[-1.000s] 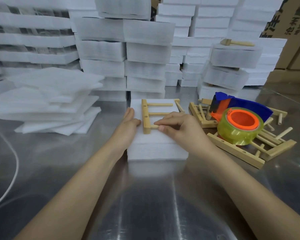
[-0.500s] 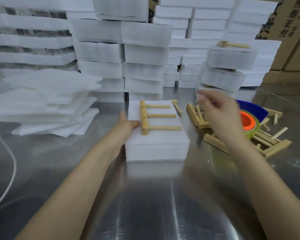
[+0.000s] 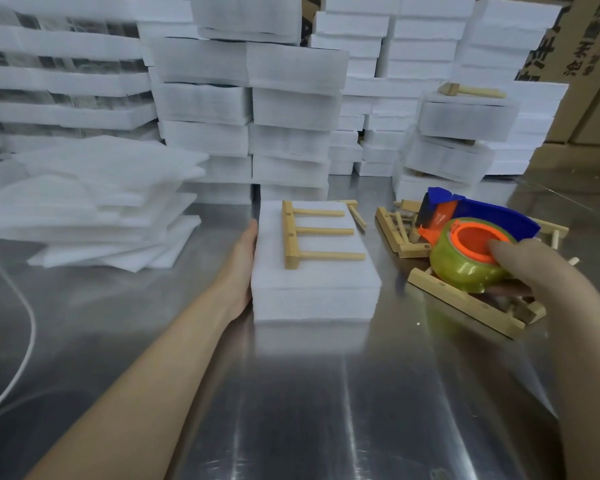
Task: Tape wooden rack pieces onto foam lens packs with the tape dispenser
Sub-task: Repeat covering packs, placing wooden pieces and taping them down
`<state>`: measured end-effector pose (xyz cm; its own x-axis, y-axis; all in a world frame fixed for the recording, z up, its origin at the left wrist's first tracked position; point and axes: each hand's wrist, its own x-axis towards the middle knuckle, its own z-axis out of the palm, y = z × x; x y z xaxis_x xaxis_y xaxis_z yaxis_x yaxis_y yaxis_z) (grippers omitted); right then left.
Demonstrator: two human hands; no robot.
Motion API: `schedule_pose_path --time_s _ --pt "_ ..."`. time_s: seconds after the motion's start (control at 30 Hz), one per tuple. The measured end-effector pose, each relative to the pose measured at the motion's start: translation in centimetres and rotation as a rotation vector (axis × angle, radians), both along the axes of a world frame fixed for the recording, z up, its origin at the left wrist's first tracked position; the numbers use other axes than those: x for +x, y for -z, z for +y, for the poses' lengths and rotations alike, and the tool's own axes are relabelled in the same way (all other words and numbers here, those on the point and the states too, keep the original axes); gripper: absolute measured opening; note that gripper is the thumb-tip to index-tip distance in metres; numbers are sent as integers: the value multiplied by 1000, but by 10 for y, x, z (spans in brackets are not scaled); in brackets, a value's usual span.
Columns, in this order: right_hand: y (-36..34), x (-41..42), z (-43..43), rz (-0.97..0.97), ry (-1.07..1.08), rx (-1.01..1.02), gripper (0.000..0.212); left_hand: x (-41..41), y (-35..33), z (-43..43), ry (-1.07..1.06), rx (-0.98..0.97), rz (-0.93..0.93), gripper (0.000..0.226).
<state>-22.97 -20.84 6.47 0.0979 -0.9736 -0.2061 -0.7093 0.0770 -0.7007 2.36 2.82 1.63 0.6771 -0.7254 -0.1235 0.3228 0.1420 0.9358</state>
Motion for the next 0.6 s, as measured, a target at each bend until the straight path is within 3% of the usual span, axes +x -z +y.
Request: schedule_pose_path --time_s 0.07,0.3,0.47,0.6 --pt "2 -1 -3 -117 24 -10 33 -2 -1 0 11 10 -21 55" --pt "-6 15 17 -725 -71 -109 21 5 -8 4 59 6 -20 72" --pt "-17 29 53 -793 -305 -302 33 0 -45 12 -454 -101 -258 41" --pt "-25 42 83 -897 -452 -442 30 -29 -62 21 -179 -126 -279 67"
